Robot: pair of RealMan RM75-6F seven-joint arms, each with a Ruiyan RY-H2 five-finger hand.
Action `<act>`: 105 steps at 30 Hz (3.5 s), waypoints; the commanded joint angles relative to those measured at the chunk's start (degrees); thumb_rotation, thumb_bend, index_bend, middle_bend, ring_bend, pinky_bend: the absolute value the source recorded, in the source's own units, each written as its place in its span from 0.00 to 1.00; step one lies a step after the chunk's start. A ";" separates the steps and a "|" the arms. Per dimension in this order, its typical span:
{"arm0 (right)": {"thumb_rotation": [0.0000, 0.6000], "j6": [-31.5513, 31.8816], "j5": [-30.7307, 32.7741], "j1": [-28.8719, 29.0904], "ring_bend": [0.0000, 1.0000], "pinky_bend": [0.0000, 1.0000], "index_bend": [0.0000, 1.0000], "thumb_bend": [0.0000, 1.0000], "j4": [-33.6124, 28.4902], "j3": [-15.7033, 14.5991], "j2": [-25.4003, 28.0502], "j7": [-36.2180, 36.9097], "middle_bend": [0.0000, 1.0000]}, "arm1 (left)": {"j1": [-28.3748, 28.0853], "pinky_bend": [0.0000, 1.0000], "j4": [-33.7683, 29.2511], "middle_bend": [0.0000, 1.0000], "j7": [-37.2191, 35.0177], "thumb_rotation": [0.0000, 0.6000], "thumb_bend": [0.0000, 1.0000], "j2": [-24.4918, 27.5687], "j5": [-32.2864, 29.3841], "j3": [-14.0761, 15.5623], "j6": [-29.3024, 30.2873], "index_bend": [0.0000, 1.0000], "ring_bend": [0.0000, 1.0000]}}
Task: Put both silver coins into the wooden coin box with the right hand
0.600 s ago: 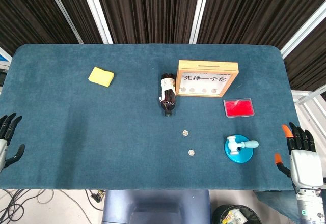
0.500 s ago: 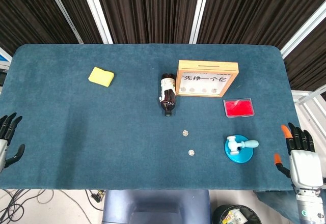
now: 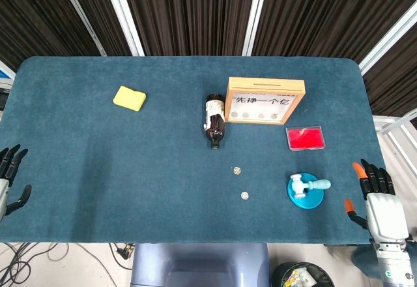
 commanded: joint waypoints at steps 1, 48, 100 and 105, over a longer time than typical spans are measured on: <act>1.00 -0.13 -0.21 0.08 0.00 0.00 0.06 0.47 0.07 -0.12 0.10 0.35 0.00 | -0.02 0.00 -0.02 0.00 -0.03 1.00 0.40 0.02 -0.02 0.00 -0.06 0.04 0.00; 1.00 -25.59 12.18 21.41 0.00 0.00 0.24 0.47 8.52 5.76 -19.37 -16.56 0.00 | 0.13 0.00 -1.77 0.00 -1.11 1.00 0.40 0.38 -2.80 -0.55 -1.55 0.04 0.00; 1.00 -28.15 12.16 29.60 0.00 0.00 0.33 0.47 23.93 4.52 -34.28 -12.41 0.00 | 0.21 0.00 -1.86 0.00 -1.46 1.00 0.40 0.32 -4.09 -1.15 -1.87 0.03 0.00; 1.00 -28.53 12.31 29.98 0.00 0.00 0.33 0.47 24.78 4.42 -34.64 -12.14 0.00 | 0.18 0.00 -1.80 0.00 -1.37 1.00 0.40 0.31 -4.06 -1.14 -1.92 0.03 0.00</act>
